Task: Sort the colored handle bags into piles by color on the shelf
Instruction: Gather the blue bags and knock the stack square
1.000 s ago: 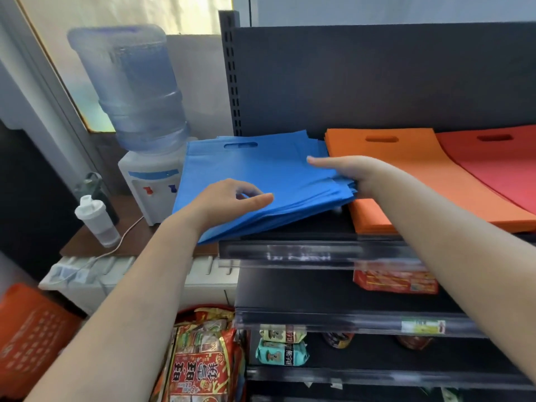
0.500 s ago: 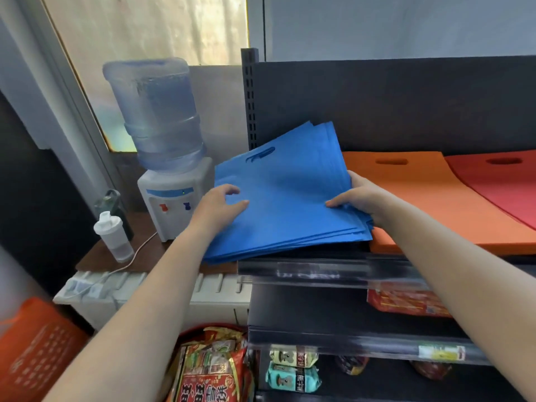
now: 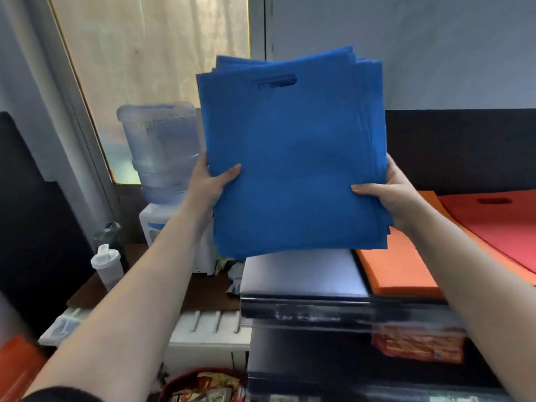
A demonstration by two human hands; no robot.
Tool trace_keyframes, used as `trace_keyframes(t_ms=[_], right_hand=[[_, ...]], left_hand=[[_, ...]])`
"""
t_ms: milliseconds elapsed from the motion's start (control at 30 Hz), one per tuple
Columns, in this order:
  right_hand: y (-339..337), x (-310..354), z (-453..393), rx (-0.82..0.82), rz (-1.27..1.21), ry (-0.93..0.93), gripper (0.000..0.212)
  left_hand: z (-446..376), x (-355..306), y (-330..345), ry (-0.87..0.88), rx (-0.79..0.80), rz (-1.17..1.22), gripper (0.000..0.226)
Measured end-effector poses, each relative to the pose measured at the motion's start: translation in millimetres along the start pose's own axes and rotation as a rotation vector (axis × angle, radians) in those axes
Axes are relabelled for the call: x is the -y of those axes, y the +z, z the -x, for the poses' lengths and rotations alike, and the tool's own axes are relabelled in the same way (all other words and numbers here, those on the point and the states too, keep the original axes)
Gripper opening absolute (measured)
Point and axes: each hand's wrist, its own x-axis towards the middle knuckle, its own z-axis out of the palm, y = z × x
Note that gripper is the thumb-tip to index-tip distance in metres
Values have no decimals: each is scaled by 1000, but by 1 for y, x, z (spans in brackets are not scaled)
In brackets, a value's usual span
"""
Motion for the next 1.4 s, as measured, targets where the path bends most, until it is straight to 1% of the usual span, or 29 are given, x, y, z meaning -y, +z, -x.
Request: trace_keyframes(t_ms=[67, 133, 200, 300, 433, 533, 600, 667, 733, 800, 833, 867, 967, 1067, 1133, 1200, 1300, 1367, 1400], right_hand=[[3, 17, -10, -21, 39, -36, 58], [6, 25, -15, -71, 26, -46, 55], [13, 21, -12, -148, 8, -62, 51], [27, 6, -1, -220, -13, -159, 42], [42, 23, -8, -216, -22, -284, 38], [51, 55, -28, -185, 42, -364, 38], [50, 69, -41, -122, 46, -333, 45], [44, 65, -47, -69, 10, -194, 54], [39, 44, -41, -72, 38, -84, 52], [38, 21, -31, -130, 40, -82, 44], [40, 14, -27, -156, 7, -104, 40], [42, 13, -25, -177, -22, -133, 36], [47, 27, -29, -221, -45, -200, 28], [46, 51, -38, -200, -93, -248, 24], [43, 60, -44, -166, -92, -258, 23], [40, 55, -45, -172, -23, -225, 27], [32, 23, -36, -192, 76, -145, 37], [27, 7, -28, -200, 58, -128, 37], [26, 5, -26, -202, 38, -140, 36]], left_hand=[[-8, -10, 5, 45, -41, -16, 43], [-14, -20, 4, 48, -69, -49, 46], [-13, -22, 1, 30, -64, -77, 44], [1, -12, 6, 59, -32, -117, 41], [9, -28, 18, 194, -97, -138, 32], [-2, -58, 25, 225, -45, -64, 25], [-9, -71, 24, 179, 45, 32, 24], [-12, -69, 15, 82, 100, 39, 23], [-9, -52, 3, -80, 115, -18, 19], [-4, -32, -2, -200, 151, -66, 12], [-2, -26, -1, -203, 149, -83, 10], [-3, -25, 1, -170, 134, -104, 8], [-10, -35, 8, -9, 106, -168, 9], [-18, -52, 7, 121, 95, -218, 14], [-24, -53, 4, 169, 73, -191, 22], [-25, -43, 2, 124, 59, -124, 29], [-18, -12, 1, 36, 91, -166, 26], [-16, -1, 1, 22, 74, -179, 25], [-17, -3, 2, 23, 76, -184, 29]])
